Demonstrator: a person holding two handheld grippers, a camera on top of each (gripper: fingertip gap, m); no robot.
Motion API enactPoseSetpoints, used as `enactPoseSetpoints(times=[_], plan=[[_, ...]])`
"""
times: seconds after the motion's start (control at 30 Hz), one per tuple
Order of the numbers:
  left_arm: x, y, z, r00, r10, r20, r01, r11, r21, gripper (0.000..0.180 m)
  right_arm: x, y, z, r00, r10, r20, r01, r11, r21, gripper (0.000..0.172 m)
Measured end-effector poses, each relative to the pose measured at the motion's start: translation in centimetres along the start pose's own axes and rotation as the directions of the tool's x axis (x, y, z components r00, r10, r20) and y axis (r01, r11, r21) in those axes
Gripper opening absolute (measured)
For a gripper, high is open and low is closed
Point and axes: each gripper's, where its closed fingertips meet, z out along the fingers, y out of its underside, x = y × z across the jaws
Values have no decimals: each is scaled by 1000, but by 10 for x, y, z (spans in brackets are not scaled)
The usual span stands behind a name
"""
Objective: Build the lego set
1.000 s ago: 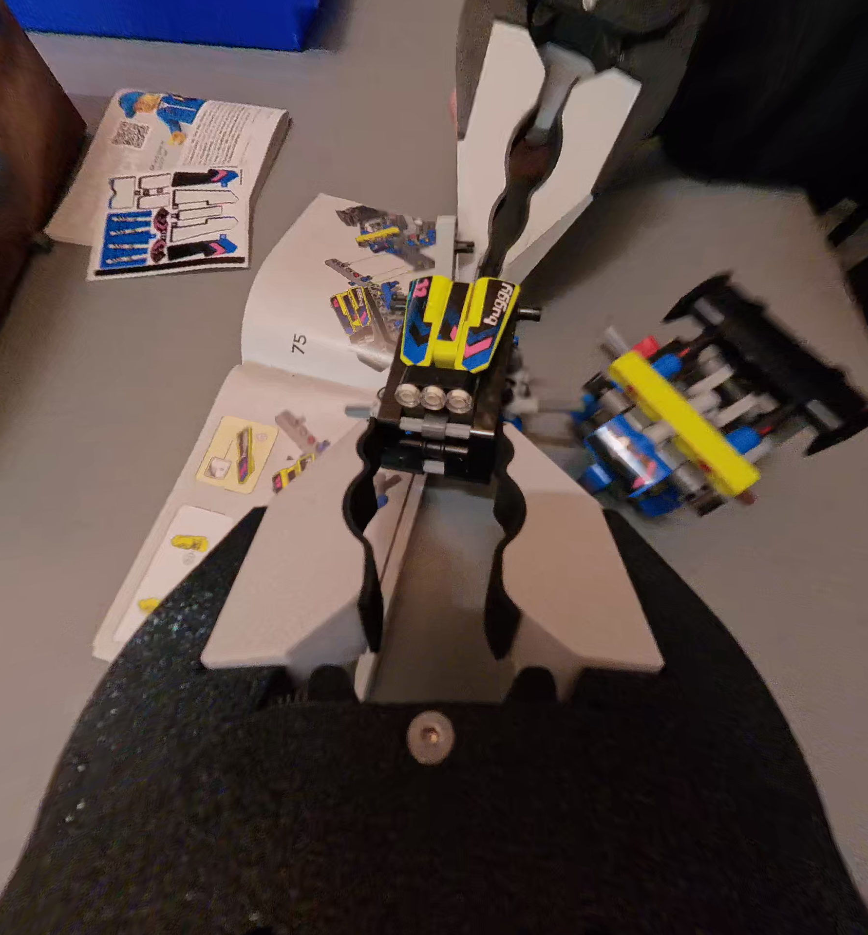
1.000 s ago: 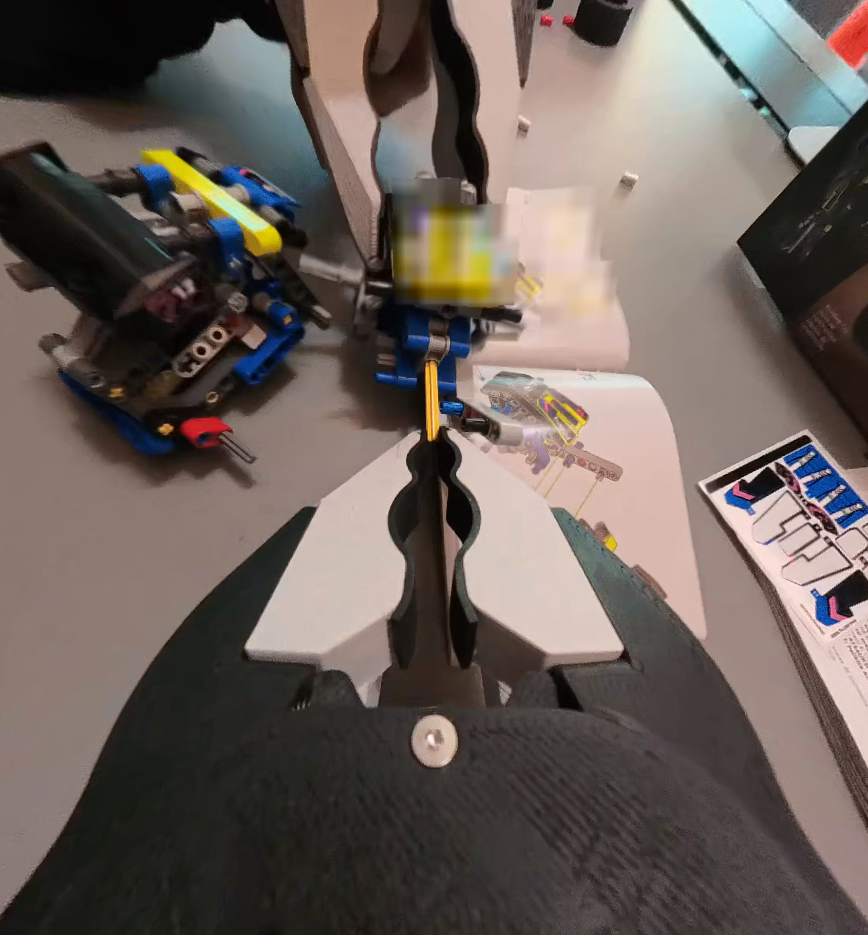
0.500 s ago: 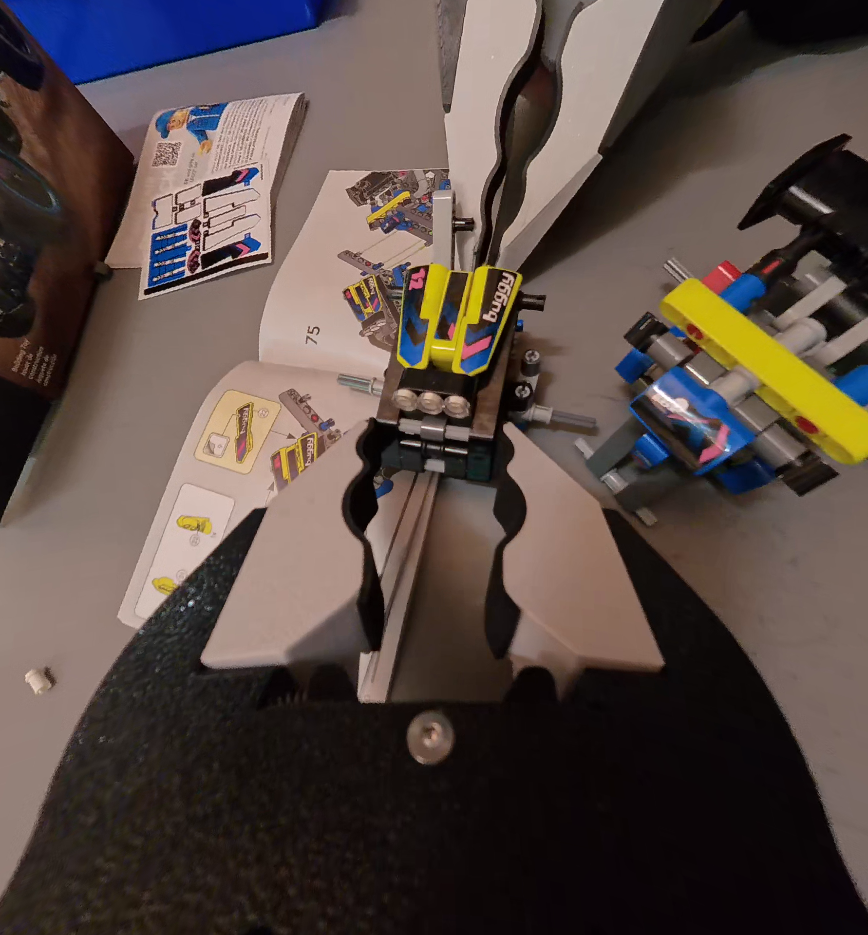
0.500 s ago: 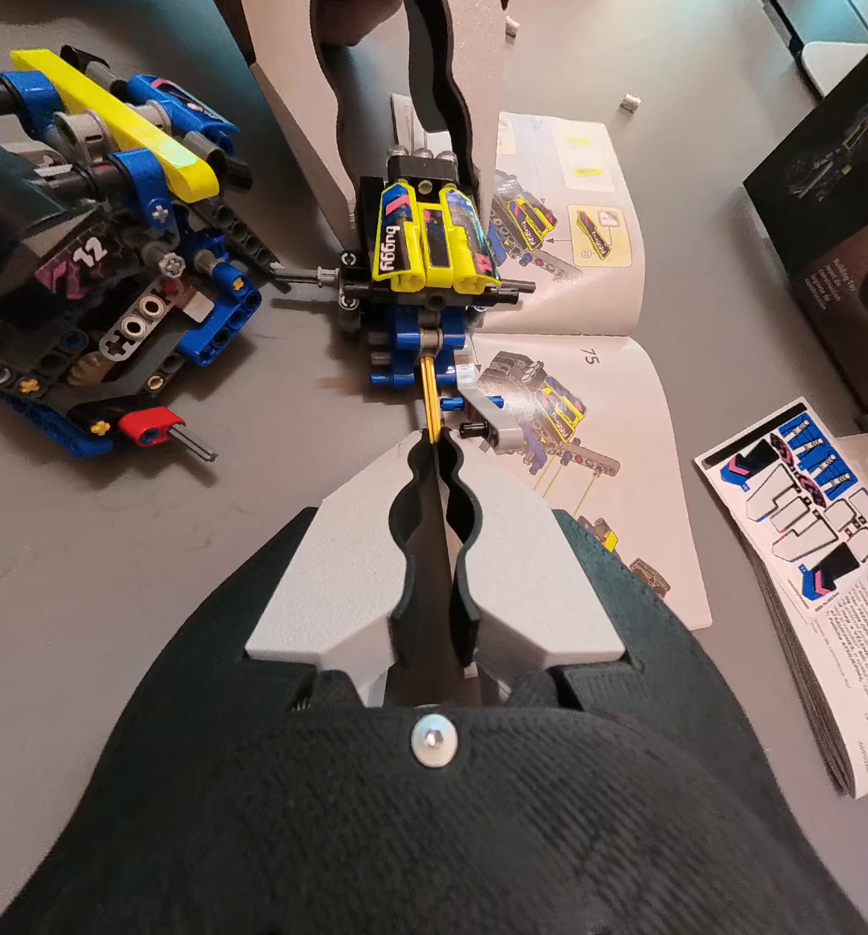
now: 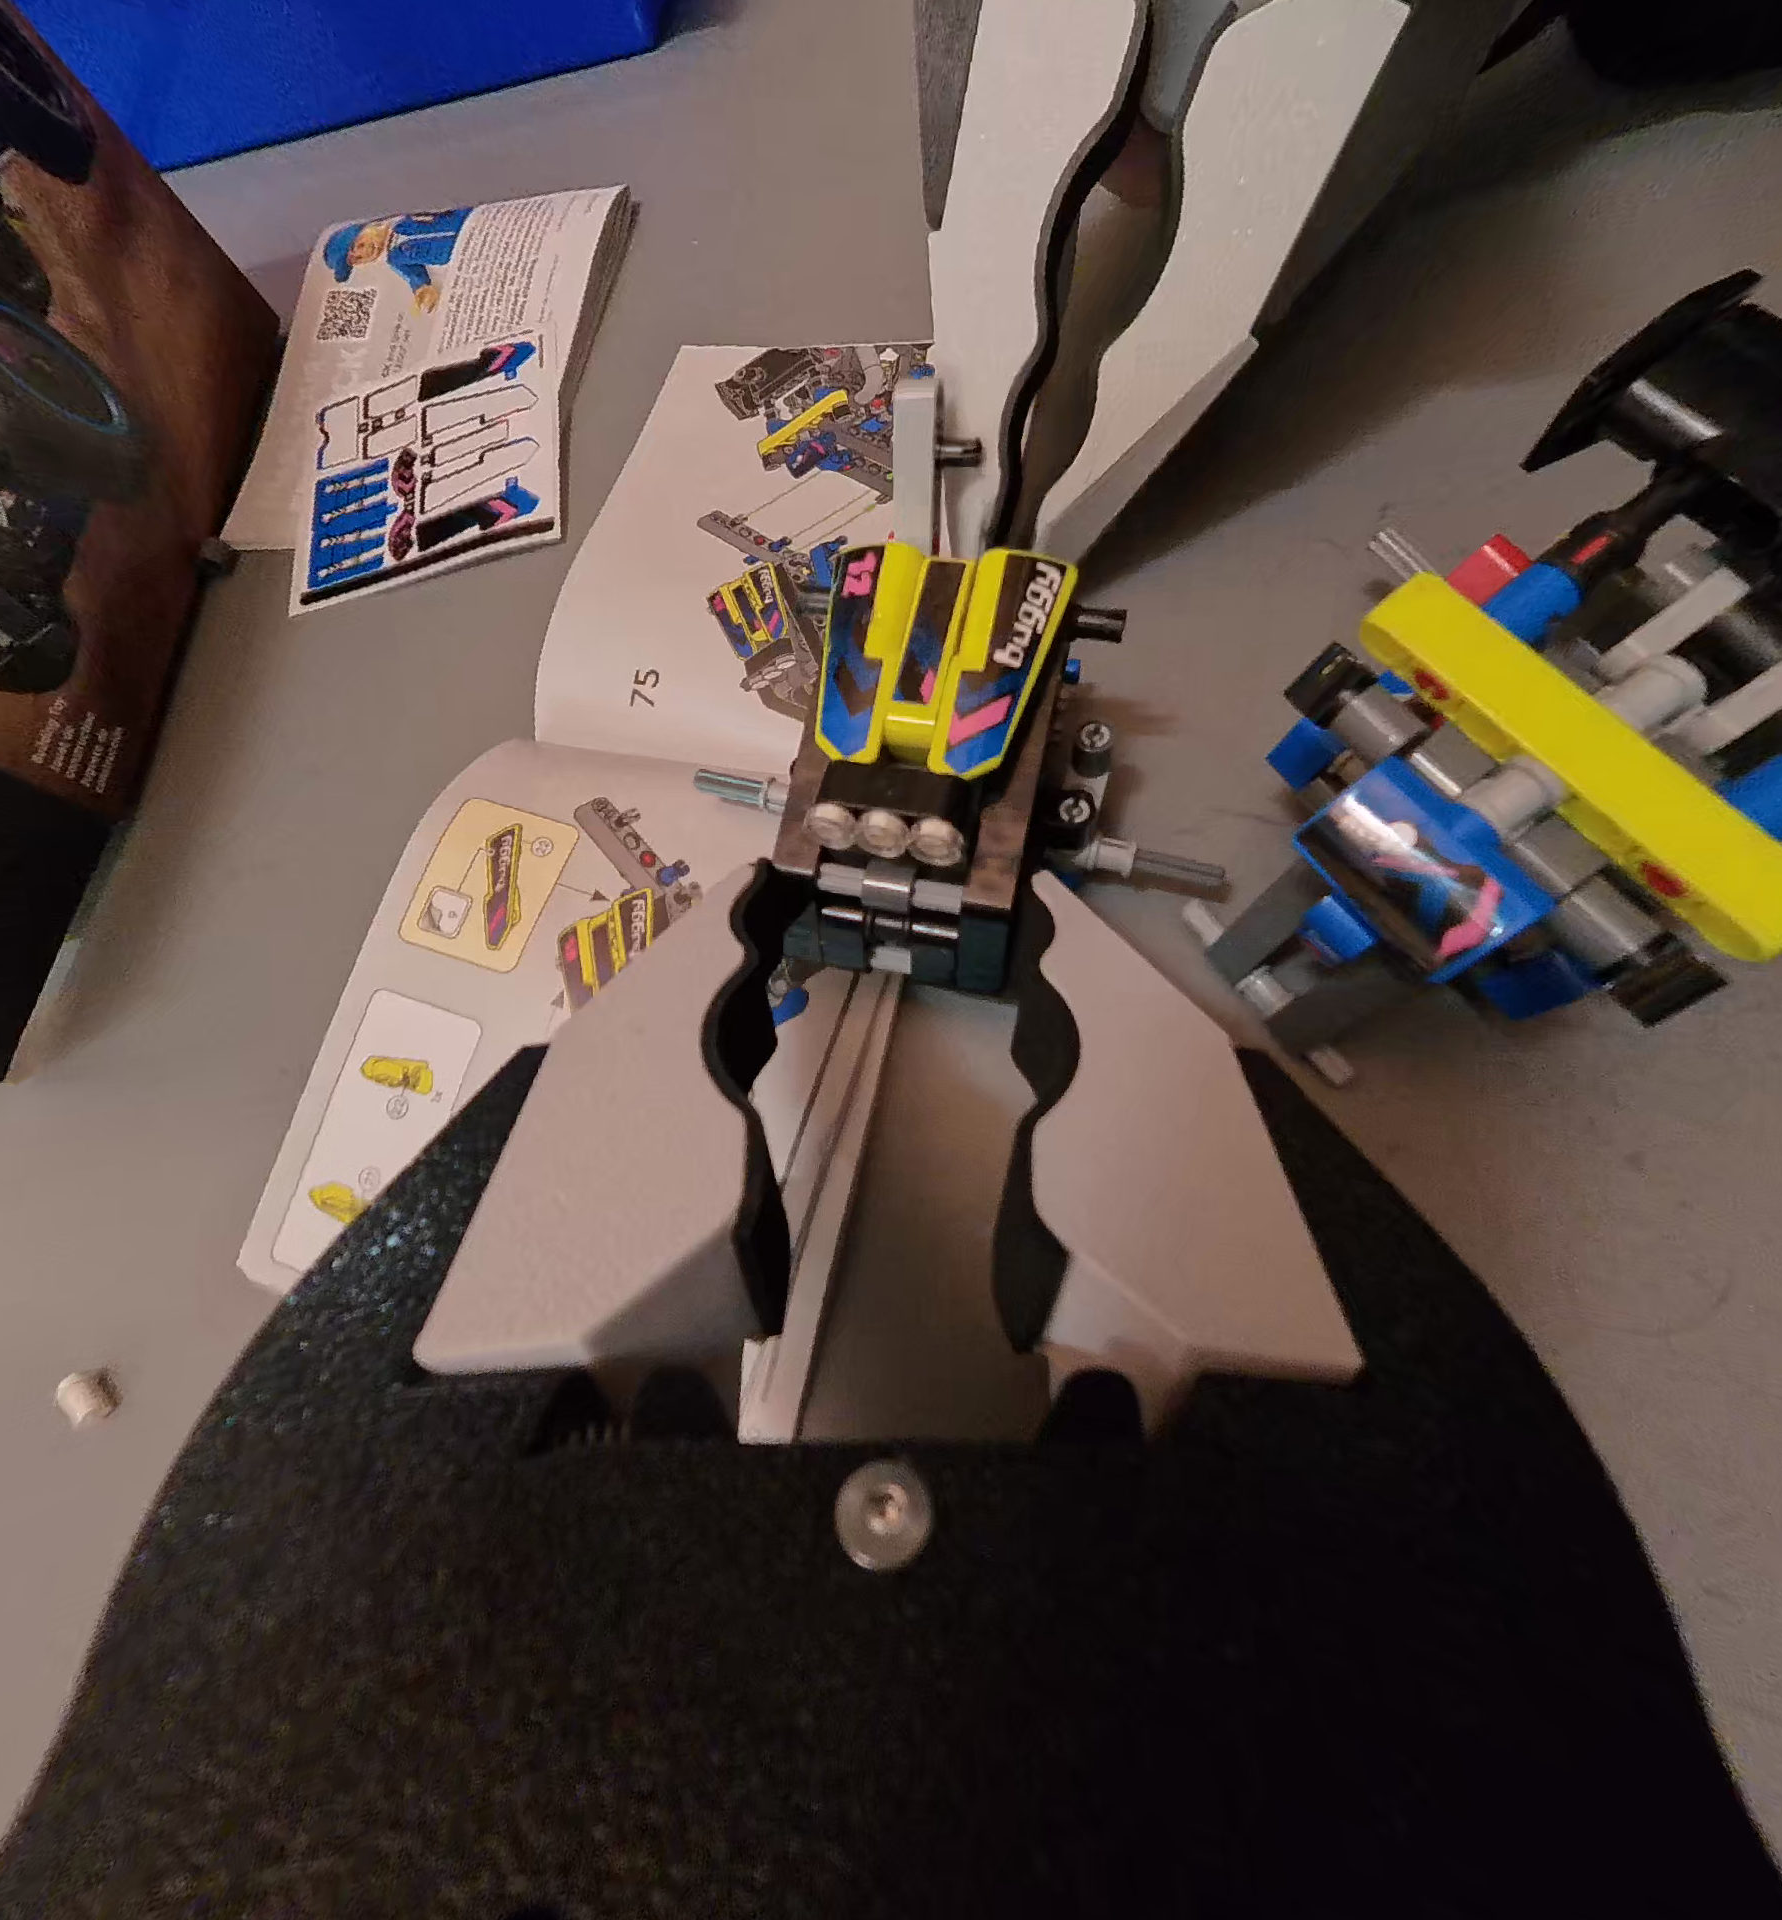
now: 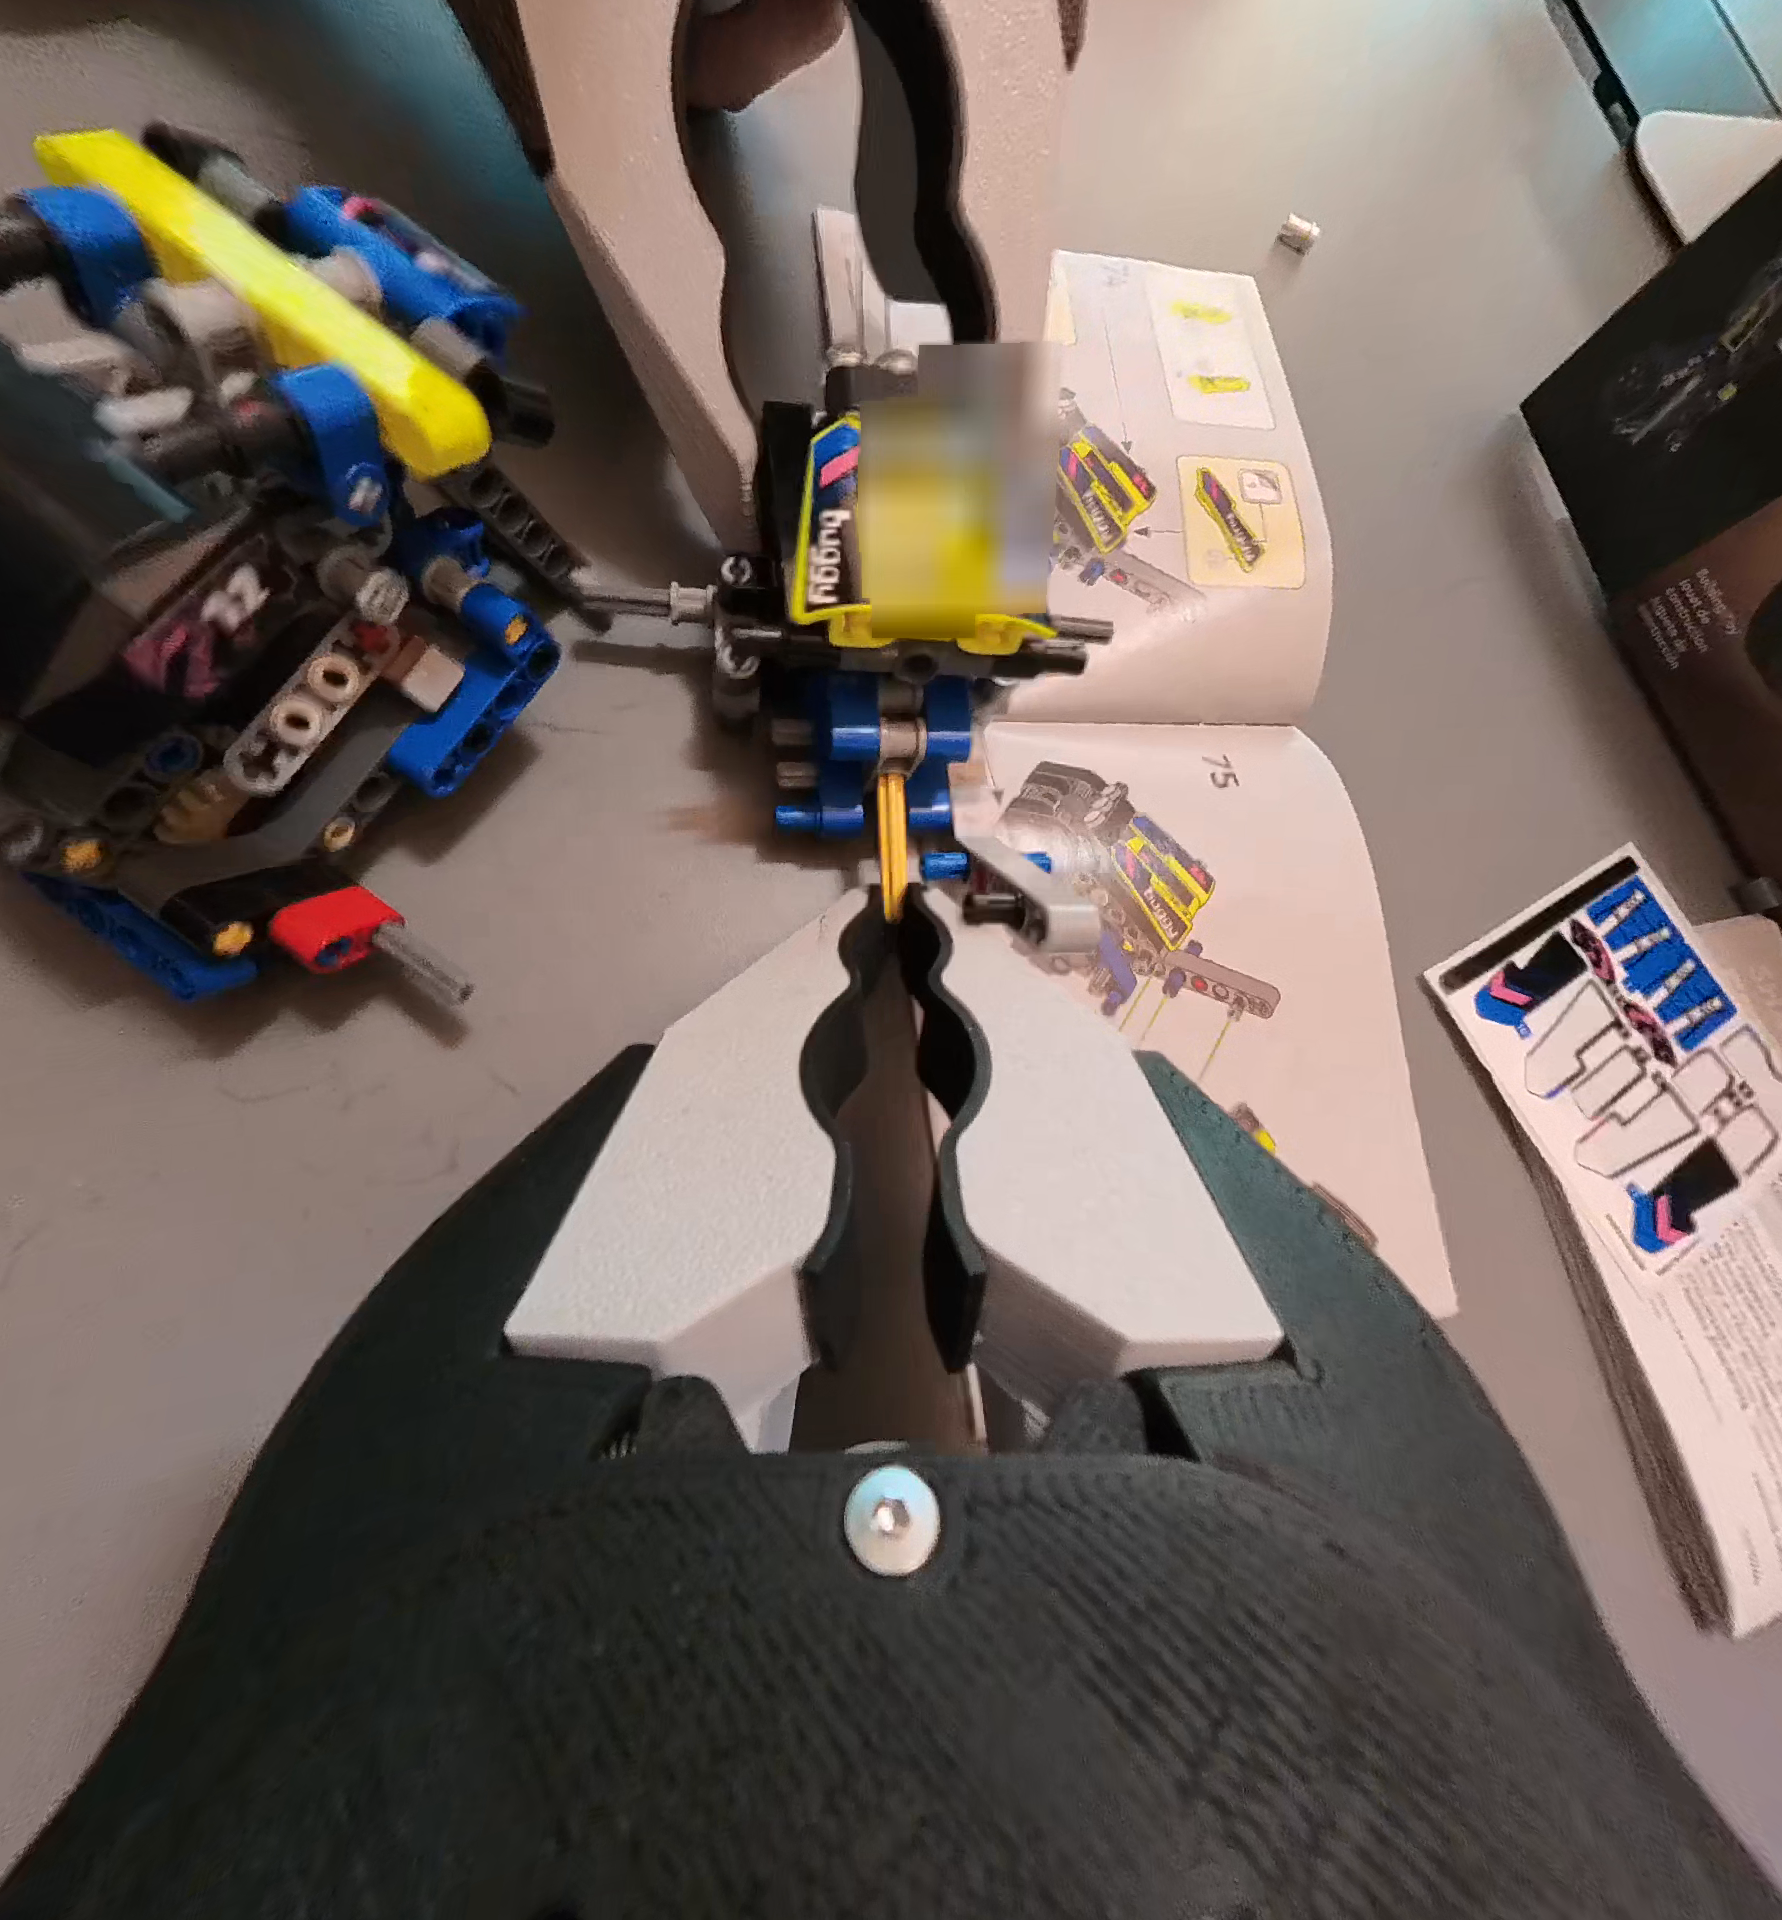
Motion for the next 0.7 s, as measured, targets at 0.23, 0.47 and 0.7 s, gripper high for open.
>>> enactPoseSetpoints(times=[0.23, 0.47, 0.7], plan=[[-2, 2, 1, 1000, -1, 21, 1, 1000, -14, 41, 5, -1, -1, 998, 61, -15, -60, 998, 27, 0], [-1, 4, 3, 1000, 22, 11, -22, 1000, -21, 41, 4, -4, -7, 1000, 18, -26, -16, 996, 88, 1], [0, 5, 4, 1000, 12, 1, -11, 999, -31, 42, 2, -2, -11, 999, 44, -12, -43, 995, 91, 0]])
